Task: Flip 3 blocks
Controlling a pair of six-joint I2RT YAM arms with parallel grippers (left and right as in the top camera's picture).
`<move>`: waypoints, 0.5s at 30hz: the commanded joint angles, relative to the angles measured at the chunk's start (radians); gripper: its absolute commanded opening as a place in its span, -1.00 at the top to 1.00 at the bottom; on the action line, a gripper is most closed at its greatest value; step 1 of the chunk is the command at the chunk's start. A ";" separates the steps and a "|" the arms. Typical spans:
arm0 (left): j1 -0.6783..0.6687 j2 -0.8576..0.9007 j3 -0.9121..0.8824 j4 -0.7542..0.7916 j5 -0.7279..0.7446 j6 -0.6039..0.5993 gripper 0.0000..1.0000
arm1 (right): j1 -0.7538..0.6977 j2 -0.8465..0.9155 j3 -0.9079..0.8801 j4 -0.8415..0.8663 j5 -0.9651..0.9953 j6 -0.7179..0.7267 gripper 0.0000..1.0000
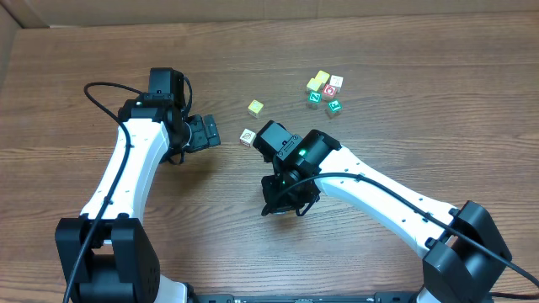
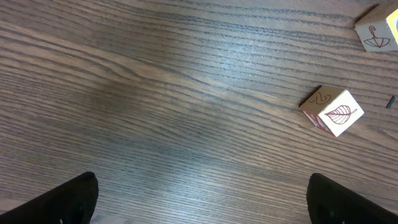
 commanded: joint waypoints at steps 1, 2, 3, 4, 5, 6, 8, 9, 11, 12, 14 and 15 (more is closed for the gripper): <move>0.000 0.003 0.014 0.001 -0.011 -0.014 -1.00 | 0.002 -0.003 -0.006 0.005 0.006 0.007 0.92; 0.000 0.003 0.014 0.001 -0.011 -0.014 -0.99 | 0.002 -0.003 -0.006 0.005 0.006 0.007 0.92; 0.000 0.003 0.014 0.001 -0.011 -0.014 -0.99 | 0.002 -0.003 -0.006 0.006 0.006 0.008 0.92; 0.000 0.003 0.014 0.001 -0.011 -0.014 -0.99 | 0.002 -0.003 -0.006 0.006 0.006 0.008 0.92; 0.000 0.003 0.014 0.001 -0.011 -0.014 -1.00 | 0.002 -0.003 -0.006 0.006 0.006 0.008 0.92; 0.000 0.003 0.014 0.001 -0.011 -0.014 -1.00 | 0.002 -0.003 -0.006 0.006 0.006 0.008 0.92; 0.000 0.003 0.014 0.001 -0.011 -0.014 -1.00 | 0.002 -0.003 -0.006 0.006 0.007 0.008 0.92; 0.000 0.003 0.014 0.001 -0.011 -0.014 -1.00 | 0.002 -0.003 -0.006 0.008 0.007 0.008 0.92; 0.000 0.003 0.014 0.001 -0.011 -0.014 -1.00 | 0.002 -0.003 -0.006 0.016 0.007 0.008 0.92; 0.000 0.003 0.014 0.001 -0.011 -0.014 -0.99 | 0.002 -0.003 -0.006 0.024 0.007 0.008 0.92; 0.000 0.003 0.014 0.001 -0.011 -0.014 -1.00 | 0.002 -0.003 -0.006 0.036 0.007 0.008 0.92; 0.000 0.003 0.014 0.001 -0.011 -0.014 -1.00 | 0.002 -0.003 -0.006 0.039 0.006 0.008 0.92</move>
